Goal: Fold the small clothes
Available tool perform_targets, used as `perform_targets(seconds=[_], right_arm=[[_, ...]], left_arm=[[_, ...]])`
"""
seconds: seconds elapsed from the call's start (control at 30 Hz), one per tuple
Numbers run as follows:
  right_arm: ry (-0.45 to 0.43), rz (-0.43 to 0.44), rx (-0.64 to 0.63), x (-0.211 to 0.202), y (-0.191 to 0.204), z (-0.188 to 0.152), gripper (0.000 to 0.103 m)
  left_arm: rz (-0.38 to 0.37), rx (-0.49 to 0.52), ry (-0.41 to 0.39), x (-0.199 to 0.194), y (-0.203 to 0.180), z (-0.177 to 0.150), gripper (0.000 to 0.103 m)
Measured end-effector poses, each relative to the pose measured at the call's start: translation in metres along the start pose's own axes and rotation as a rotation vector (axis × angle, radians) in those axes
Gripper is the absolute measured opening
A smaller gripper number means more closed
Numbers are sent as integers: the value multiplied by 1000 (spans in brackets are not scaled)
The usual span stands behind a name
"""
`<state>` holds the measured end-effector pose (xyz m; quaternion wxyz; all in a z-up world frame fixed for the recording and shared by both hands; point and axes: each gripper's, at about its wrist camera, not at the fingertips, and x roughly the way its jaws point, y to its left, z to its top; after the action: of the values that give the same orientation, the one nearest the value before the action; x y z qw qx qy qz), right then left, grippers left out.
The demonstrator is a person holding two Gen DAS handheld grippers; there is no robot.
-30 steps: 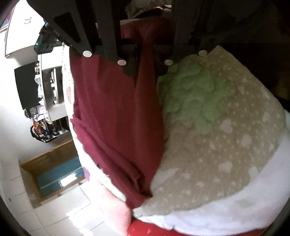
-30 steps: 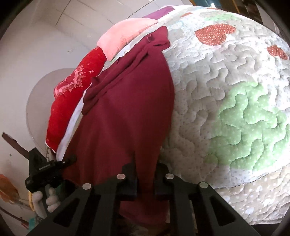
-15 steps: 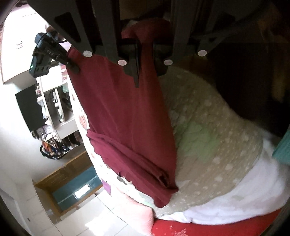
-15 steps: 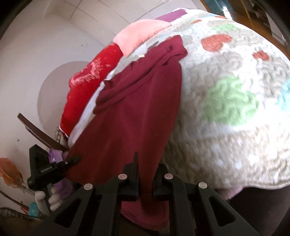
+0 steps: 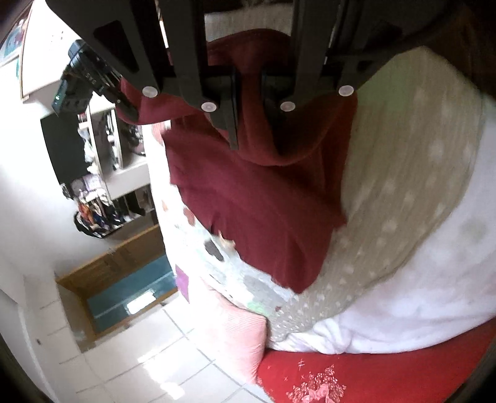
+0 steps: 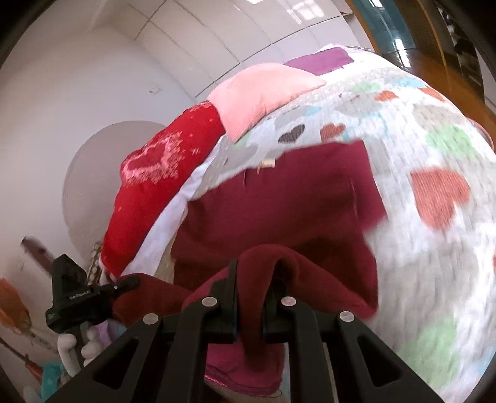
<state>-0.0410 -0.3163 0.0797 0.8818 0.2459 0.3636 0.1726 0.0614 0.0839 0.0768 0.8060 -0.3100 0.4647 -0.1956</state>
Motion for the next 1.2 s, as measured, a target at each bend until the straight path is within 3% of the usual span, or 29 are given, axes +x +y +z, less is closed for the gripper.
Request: perform_targets(seconds=[0.27, 0.43, 0.5, 0.57, 0.67, 0.77, 0.9, 1.0, 1.1, 1.2], right_arm=[[23, -55, 186, 74, -48, 72, 12], [30, -88, 294, 104, -83, 86, 19], [33, -85, 309, 113, -89, 89, 26], [20, -61, 327, 119, -94, 91, 43], [-19, -16, 357, 121, -100, 96, 61], [-65, -8, 384, 120, -106, 104, 70], [-96, -36, 412, 112, -116, 114, 74], [-112, -74, 387, 99, -117, 112, 74], [-149, -165, 278, 84, -96, 107, 74], [-206, -248, 155, 69, -71, 102, 74]], left_arm=[[46, -107, 64, 78, 21, 75, 10], [-14, -172, 87, 103, 34, 100, 12], [-97, -209, 88, 109, 39, 109, 21], [-189, -270, 80, 113, 50, 115, 32], [-232, -344, 59, 118, 64, 119, 39], [-251, -401, 37, 121, 76, 123, 42], [-220, -394, 29, 114, 73, 124, 46], [-150, -363, 22, 107, 66, 123, 48], [-71, -321, 2, 95, 51, 119, 48], [-40, -229, -76, 67, 23, 117, 48]])
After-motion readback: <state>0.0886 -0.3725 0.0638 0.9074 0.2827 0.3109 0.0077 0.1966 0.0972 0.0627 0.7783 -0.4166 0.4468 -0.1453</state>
